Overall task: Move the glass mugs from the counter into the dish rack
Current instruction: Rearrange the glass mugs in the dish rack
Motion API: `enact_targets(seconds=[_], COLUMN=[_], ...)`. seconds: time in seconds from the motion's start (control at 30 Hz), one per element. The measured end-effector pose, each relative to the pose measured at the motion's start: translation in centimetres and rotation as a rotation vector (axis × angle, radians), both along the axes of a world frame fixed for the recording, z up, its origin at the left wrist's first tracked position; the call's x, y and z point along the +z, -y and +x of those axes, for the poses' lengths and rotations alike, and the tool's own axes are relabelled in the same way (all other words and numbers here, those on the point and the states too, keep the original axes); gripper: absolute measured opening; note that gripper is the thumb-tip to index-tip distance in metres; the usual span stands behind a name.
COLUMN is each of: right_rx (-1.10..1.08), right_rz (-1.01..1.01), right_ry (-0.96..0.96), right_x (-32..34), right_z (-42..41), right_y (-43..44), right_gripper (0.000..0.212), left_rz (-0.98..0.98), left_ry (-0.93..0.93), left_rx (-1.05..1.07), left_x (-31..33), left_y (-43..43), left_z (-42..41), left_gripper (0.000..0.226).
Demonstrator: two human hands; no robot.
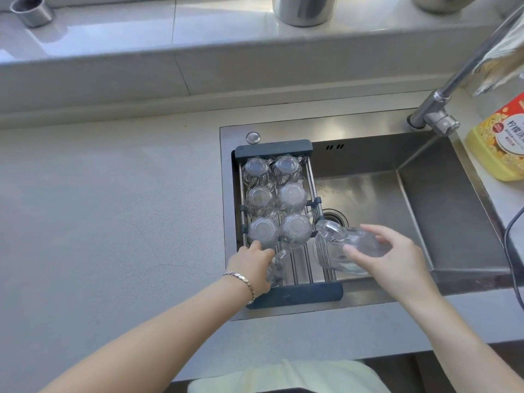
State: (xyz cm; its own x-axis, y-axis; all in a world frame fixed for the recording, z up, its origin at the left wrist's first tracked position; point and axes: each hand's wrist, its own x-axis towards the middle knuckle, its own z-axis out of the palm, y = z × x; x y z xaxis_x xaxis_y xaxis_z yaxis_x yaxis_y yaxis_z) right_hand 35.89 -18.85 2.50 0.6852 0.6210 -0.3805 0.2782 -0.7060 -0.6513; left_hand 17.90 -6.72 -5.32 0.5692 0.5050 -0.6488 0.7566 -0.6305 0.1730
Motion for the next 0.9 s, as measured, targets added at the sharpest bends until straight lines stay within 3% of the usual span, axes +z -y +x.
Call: enact_targets(seconds=[0.17,0.33,0.47,0.63,0.9], right_rx=[-0.156,-0.33,-0.253,-0.129,-0.114], right_rz=[-0.049,-0.044,-0.186,-0.329,-0.454], right_ry=[-0.131,-0.304,-0.224,-0.116,-0.131], right_x=[-2.1,-4.0,-4.9,-5.5,-6.2], right_z=[-0.9,-2.6,-4.5,-5.2,-4.1], right_y=[1.0,0.0,-1.0,-2.5,-3.3], right_gripper=[0.045,0.047,0.042,0.053,0.052], left_rz=[0.058,0.104,0.082,0.069,0.074], left_ry=[-0.072,-0.076,-0.054,-0.037,-0.018], left_rx=[0.115,0.077,0.054,0.053,0.043], left_x=[-1.1,-1.3,-1.3,-1.4,-1.5], left_y=[1.2,1.5,1.1,1.1,1.2], left_z=[1.3,1.0,0.6,0.2,0.0], left_gripper=[0.055,0.056,0.058,0.061,0.063])
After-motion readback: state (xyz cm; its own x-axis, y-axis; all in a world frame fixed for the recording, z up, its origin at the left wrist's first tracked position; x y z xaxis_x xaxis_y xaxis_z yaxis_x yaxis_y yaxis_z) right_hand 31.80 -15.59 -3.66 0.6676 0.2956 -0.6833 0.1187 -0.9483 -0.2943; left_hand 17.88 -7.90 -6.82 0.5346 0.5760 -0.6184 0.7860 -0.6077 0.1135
